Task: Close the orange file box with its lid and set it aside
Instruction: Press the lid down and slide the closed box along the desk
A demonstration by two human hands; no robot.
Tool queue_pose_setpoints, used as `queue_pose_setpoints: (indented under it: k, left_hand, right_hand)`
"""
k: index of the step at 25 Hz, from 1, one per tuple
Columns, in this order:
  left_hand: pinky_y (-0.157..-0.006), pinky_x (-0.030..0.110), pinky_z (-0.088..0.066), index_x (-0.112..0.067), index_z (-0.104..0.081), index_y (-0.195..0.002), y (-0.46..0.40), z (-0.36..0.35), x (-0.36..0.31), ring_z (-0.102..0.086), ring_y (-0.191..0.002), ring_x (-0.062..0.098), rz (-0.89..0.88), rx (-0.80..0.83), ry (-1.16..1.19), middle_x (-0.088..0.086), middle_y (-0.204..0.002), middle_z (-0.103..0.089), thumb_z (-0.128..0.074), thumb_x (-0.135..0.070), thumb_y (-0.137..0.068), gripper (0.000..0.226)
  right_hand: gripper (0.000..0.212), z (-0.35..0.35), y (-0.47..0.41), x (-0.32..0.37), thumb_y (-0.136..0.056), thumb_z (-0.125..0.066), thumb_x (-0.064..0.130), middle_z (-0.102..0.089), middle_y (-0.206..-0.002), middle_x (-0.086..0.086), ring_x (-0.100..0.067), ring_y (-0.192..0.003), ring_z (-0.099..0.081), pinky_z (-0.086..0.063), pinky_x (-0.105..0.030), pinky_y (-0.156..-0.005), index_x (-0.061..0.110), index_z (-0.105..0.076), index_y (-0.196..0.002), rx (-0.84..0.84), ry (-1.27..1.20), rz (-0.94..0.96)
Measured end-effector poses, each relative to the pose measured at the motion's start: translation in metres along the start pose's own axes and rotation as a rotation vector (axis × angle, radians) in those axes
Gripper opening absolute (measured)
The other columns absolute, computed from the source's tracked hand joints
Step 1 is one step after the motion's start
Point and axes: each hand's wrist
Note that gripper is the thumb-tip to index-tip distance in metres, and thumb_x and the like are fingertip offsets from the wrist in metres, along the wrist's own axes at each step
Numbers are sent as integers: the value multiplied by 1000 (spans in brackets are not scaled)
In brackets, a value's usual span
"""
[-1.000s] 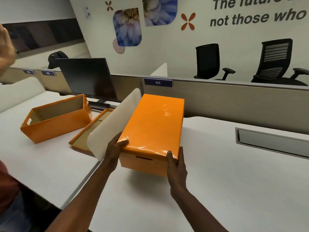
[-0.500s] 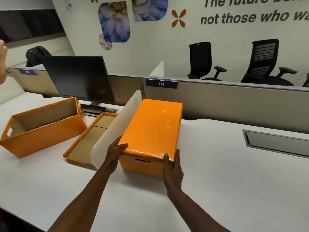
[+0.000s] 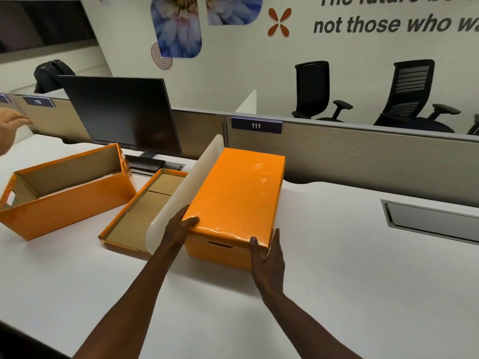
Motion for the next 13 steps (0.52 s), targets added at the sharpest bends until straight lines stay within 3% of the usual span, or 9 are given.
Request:
queue_pose_setpoints:
  k: [3, 4, 6, 8, 10, 13]
  left_hand:
    - [-119, 53, -35, -20, -39, -154, 9, -8, -7, -40, -145, 33, -231, -161, -369, 11, -157, -43, -65, -35, -94, 67]
    - [-121, 49, -28, -22, -36, -156, 9, -9, -7, -31, -151, 29, -374, -141, -511, 7, -163, -36, -64, -40, -95, 70]
    - [-125, 45, -13, -31, -28, -159, 11, -13, -8, -11, -156, 18, -557, 68, -750, -5, -168, -19, -58, -68, -86, 87]
    - [-128, 49, -4, -34, -23, -159, 9, -19, -1, -2, -157, 15, -593, 211, -912, -10, -169, -9, -45, -89, -76, 102]
    - [-128, 53, -6, -35, -22, -159, 11, -23, 4, -3, -158, 17, -619, 205, -956, -10, -168, -8, -34, -92, -77, 101]
    - [-128, 54, -8, -35, -22, -160, 14, -20, 5, -5, -159, 19, -624, 193, -982, -8, -169, -10, -28, -93, -77, 101]
  right_hand:
    - [106, 11, -17, -1, -79, -60, 74, 4, -168, 4, -21, -153, -8, -29, -38, -113, 34, -3, -158, -19, 327, 330]
    - [110, 12, -26, -5, -76, -58, 79, 6, -168, 3, -23, -154, -2, -23, -40, -116, 33, -3, -159, 33, 447, 446]
    - [104, 13, -40, -10, -77, -47, 83, 6, -168, 1, -26, -154, 7, -20, -49, -121, 34, -6, -159, 138, 636, 557]
    - [97, 14, -47, -14, -80, -34, 84, 4, -168, 1, -28, -153, 12, -30, -56, -117, 33, -9, -159, 171, 736, 556]
    - [93, 15, -50, -16, -83, -32, 81, 4, -168, 2, -28, -153, 13, -34, -55, -115, 33, -10, -159, 189, 778, 527]
    - [92, 21, -45, -10, -85, -39, 78, 6, -168, 2, -28, -153, 14, -28, -56, -119, 34, -6, -159, 240, 826, 519]
Point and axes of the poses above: each hand's wrist, its own y-axis away from the middle knuckle, its own z-axis out of the back of the hand, x = y × z
